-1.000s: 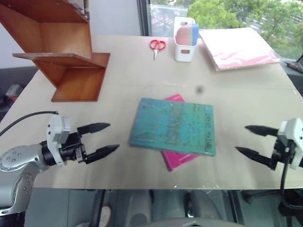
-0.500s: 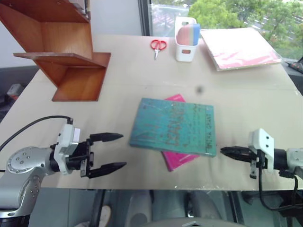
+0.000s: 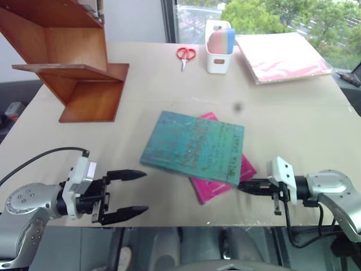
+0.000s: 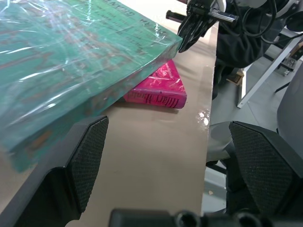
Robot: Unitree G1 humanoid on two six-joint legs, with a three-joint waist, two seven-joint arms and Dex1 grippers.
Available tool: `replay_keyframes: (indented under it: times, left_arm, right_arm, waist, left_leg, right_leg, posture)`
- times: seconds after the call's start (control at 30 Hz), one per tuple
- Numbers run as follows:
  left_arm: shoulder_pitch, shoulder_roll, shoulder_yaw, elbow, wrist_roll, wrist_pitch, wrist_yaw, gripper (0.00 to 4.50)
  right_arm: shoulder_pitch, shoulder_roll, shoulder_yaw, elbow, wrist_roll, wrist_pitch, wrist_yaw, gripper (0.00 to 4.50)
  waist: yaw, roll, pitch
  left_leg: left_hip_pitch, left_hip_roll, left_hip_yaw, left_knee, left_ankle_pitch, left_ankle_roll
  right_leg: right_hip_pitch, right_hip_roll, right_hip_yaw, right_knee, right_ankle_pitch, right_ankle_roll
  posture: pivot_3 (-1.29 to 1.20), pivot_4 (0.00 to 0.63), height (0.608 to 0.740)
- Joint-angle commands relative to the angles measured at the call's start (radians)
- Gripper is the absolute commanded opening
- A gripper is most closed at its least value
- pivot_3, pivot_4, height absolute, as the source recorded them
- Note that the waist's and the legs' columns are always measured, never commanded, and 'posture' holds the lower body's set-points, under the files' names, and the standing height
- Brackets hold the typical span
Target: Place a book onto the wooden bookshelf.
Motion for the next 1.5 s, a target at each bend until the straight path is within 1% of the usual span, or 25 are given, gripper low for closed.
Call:
replay_keyframes:
  times: [0.03, 0.07, 0.13, 0.17, 0.27, 0.33, 0.4, 0.47, 0.5, 0.57, 0.63, 0.7, 0.77, 0.87, 0.9, 1.0, 1.07, 1.13, 1.27, 1.33, 1.5]
  left_arm:
    - [0.017, 0.013, 0.028, -0.045, -0.022, 0.008, -0.001, 4.50]
    - [0.021, 0.014, 0.031, -0.048, -0.023, 0.009, 0.000, 4.50]
    - [0.030, 0.011, 0.044, -0.051, -0.027, 0.011, 0.007, 4.50]
    - [0.037, 0.010, 0.051, -0.052, -0.029, 0.013, 0.008, 4.50]
    - [0.054, 0.006, 0.061, -0.054, -0.026, 0.010, 0.010, 4.50]
    - [0.060, 0.002, 0.062, -0.051, -0.022, 0.005, 0.010, 4.50]
    - [0.066, -0.006, 0.062, -0.052, -0.020, 0.001, 0.014, 4.50]
    - [0.073, -0.013, 0.063, -0.055, -0.017, -0.004, 0.019, 4.50]
    - [0.079, -0.016, 0.066, -0.056, -0.015, -0.006, 0.021, 4.50]
    - [0.091, -0.019, 0.074, -0.057, -0.010, -0.012, 0.025, 4.50]
    - [0.097, -0.020, 0.082, -0.055, -0.011, -0.014, 0.029, 4.50]
    - [0.107, -0.024, 0.090, -0.052, -0.012, -0.020, 0.029, 4.50]
    - [0.123, -0.029, 0.098, -0.052, -0.009, -0.029, 0.027, 4.50]
    - [0.159, -0.051, 0.120, -0.057, 0.000, -0.050, 0.041, 4.50]
    - [0.165, -0.056, 0.123, -0.057, 0.002, -0.055, 0.046, 4.50]
    - [0.173, -0.068, 0.126, -0.050, 0.011, -0.074, 0.055, 4.50]
    - [0.180, -0.080, 0.127, -0.043, 0.018, -0.091, 0.059, 4.50]
    - [0.192, -0.096, 0.130, -0.035, 0.025, -0.110, 0.063, 4.50]
    - [0.203, -0.127, 0.116, -0.034, 0.034, -0.136, 0.079, 4.50]
    - [0.195, -0.145, 0.108, -0.037, 0.039, -0.142, 0.101, 4.50]
    - [0.150, -0.183, 0.092, -0.035, 0.033, -0.093, 0.220, 4.50]
  right_arm:
    - [-0.046, 0.035, 0.012, -0.007, 0.042, 0.002, 0.011, 0.01]
    - [-0.053, 0.038, 0.013, -0.001, 0.030, -0.002, 0.005, 0.01]
    - [-0.051, 0.007, -0.014, 0.002, 0.043, 0.003, 0.030, 0.01]
    - [-0.039, -0.020, -0.047, -0.014, 0.082, 0.021, 0.056, 0.01]
    - [0.012, -0.115, -0.171, -0.105, 0.261, 0.106, 0.134, 0.01]
    - [-0.013, -0.135, -0.235, -0.144, 0.355, 0.150, 0.115, 0.01]
    - [-0.112, -0.103, -0.229, -0.132, 0.359, 0.164, 0.044, 0.01]
    - [-0.262, -0.015, -0.157, -0.066, 0.277, 0.155, -0.066, 0.01]
    - [-0.331, 0.023, -0.108, -0.033, 0.230, 0.154, -0.096, 0.01]
    - [-0.446, 0.091, -0.012, 0.038, 0.156, 0.168, -0.121, 0.01]
    - [-0.553, 0.152, 0.097, 0.119, 0.037, 0.138, -0.144, 0.01]
    - [-0.636, 0.207, 0.183, 0.202, -0.075, 0.082, -0.163, 0.01]
    - [-0.690, 0.250, 0.233, 0.273, -0.129, 0.054, -0.150, 0.01]
    - [-0.811, 0.374, 0.310, 0.473, -0.207, 0.023, -0.146, 0.01]
    - [-0.844, 0.401, 0.352, 0.550, -0.265, 0.002, -0.152, 0.01]
    - [-0.894, 0.428, 0.468, 0.749, -0.430, -0.086, -0.154, 0.01]
    - [-0.930, 0.464, 0.487, 0.920, -0.505, -0.111, -0.220, 0.01]
    - [-0.971, 0.508, 0.452, 1.072, -0.536, -0.086, -0.308, 0.01]
    - [-1.021, 0.554, 0.393, 1.223, -0.556, -0.091, -0.388, 0.01]
    - [-1.026, 0.566, 0.375, 1.251, -0.553, -0.099, -0.376, 0.01]
    - [-0.975, 0.573, 0.345, 1.128, -0.527, -0.022, -0.299, 0.01]
  waist:
    - [-0.003, 0.000, 0.000]
    - [-0.004, 0.000, 0.000]
    - [-0.004, 0.000, 0.000]
    - [-0.003, 0.000, 0.000]
    - [0.005, 0.000, 0.000]
    - [0.004, 0.000, 0.000]
    - [-0.007, 0.000, 0.000]
    - [-0.018, 0.000, 0.000]
    - [-0.025, 0.000, 0.000]
    - [-0.032, 0.000, 0.000]
    - [-0.032, 0.000, 0.000]
    - [-0.031, 0.000, 0.000]
    - [-0.028, 0.000, 0.000]
    - [-0.031, 0.000, 0.000]
    - [-0.031, 0.000, 0.000]
    - [-0.029, 0.000, 0.000]
    - [-0.031, 0.001, -0.002]
    - [-0.035, 0.003, -0.011]
    - [-0.032, 0.006, -0.027]
    - [-0.028, 0.004, -0.032]
    - [-0.025, 0.001, -0.042]
  left_leg:
    - [0.000, 0.000, 0.000, 0.000, 0.000, 0.000]
    - [0.000, 0.000, 0.000, 0.000, 0.000, 0.000]
    - [0.000, 0.000, 0.000, 0.000, 0.000, 0.000]
    - [0.000, 0.000, 0.000, 0.000, 0.000, 0.000]
    - [0.000, 0.000, 0.001, 0.000, 0.000, 0.000]
    - [0.000, 0.000, 0.000, 0.000, 0.000, 0.000]
    - [0.001, 0.002, 0.000, -0.001, 0.000, 0.000]
    - [0.004, 0.003, 0.000, 0.000, 0.000, 0.000]
    - [0.004, 0.004, -0.001, 0.000, 0.000, 0.000]
    - [0.004, 0.003, -0.003, 0.000, 0.000, 0.000]
    - [0.003, 0.004, -0.003, 0.000, 0.000, 0.000]
    - [0.001, 0.003, -0.001, 0.000, 0.000, 0.000]
    - [-0.001, 0.003, -0.001, 0.000, 0.000, -0.001]
    - [-0.001, 0.004, 0.001, -0.001, -0.001, -0.001]
    - [-0.001, 0.004, 0.002, -0.002, -0.001, -0.001]
    - [0.000, 0.005, 0.002, -0.003, -0.001, -0.002]
    - [0.001, 0.005, 0.002, -0.003, -0.001, -0.002]
    - [0.004, 0.005, 0.003, -0.003, -0.001, -0.002]
    - [0.006, 0.006, 0.005, -0.003, -0.003, -0.008]
    - [0.006, 0.006, 0.006, -0.002, -0.003, -0.008]
    - [0.006, 0.006, 0.007, -0.002, -0.003, -0.009]
  right_leg:
    - [0.000, 0.000, 0.000, 0.000, 0.000, 0.000]
    - [0.000, 0.000, 0.000, 0.000, 0.000, 0.000]
    - [0.000, 0.000, 0.000, 0.000, 0.000, 0.000]
    - [0.000, 0.000, 0.000, 0.000, 0.000, 0.000]
    - [0.000, -0.001, 0.000, 0.000, 0.000, 0.000]
    - [0.000, 0.000, 0.000, 0.000, 0.000, 0.000]
    - [0.000, 0.001, 0.000, 0.000, 0.000, 0.000]
    - [0.000, 0.004, 0.004, 0.000, 0.000, -0.002]
    - [0.000, 0.006, 0.005, 0.000, 0.000, -0.004]
    - [-0.002, 0.007, 0.007, 0.001, 0.001, -0.007]
    - [-0.004, 0.008, 0.007, 0.002, 0.002, -0.007]
    - [-0.006, 0.008, 0.009, 0.003, 0.003, -0.005]
    - [-0.007, 0.008, 0.009, 0.003, 0.003, -0.005]
    - [-0.007, 0.008, 0.010, 0.002, 0.003, -0.004]
    - [-0.008, 0.009, 0.011, 0.002, 0.003, -0.004]
    - [-0.008, 0.010, 0.010, 0.002, 0.003, -0.005]
    - [-0.007, 0.010, 0.010, 0.002, 0.003, -0.005]
    - [-0.006, 0.010, 0.011, 0.003, 0.003, -0.005]
    - [-0.005, 0.009, 0.011, 0.004, 0.002, -0.008]
    - [-0.005, 0.008, 0.011, 0.004, 0.002, -0.009]
    - [-0.005, 0.006, 0.010, 0.004, 0.004, -0.010]
  posture:
    - [0.00, 0.150, 0.740]
    - [0.00, 0.150, 0.740]
    - [0.00, 0.150, 0.740]
    - [0.00, 0.150, 0.740]
    - [0.00, 0.150, 0.740]
    - [0.00, 0.150, 0.740]
    - [0.00, 0.150, 0.740]
    - [0.00, 0.150, 0.740]
    - [0.00, 0.150, 0.740]
    - [0.00, 0.150, 0.740]
    - [0.00, 0.150, 0.740]
    - [0.00, 0.150, 0.740]
    - [0.00, 0.150, 0.740]
    - [0.00, 0.150, 0.740]
    - [0.00, 0.150, 0.740]
    - [0.00, 0.150, 0.740]
    - [0.00, 0.150, 0.740]
    - [0.00, 0.150, 0.740]
    - [0.00, 0.150, 0.740]
    - [0.00, 0.150, 0.740]
    - [0.00, 0.150, 0.740]
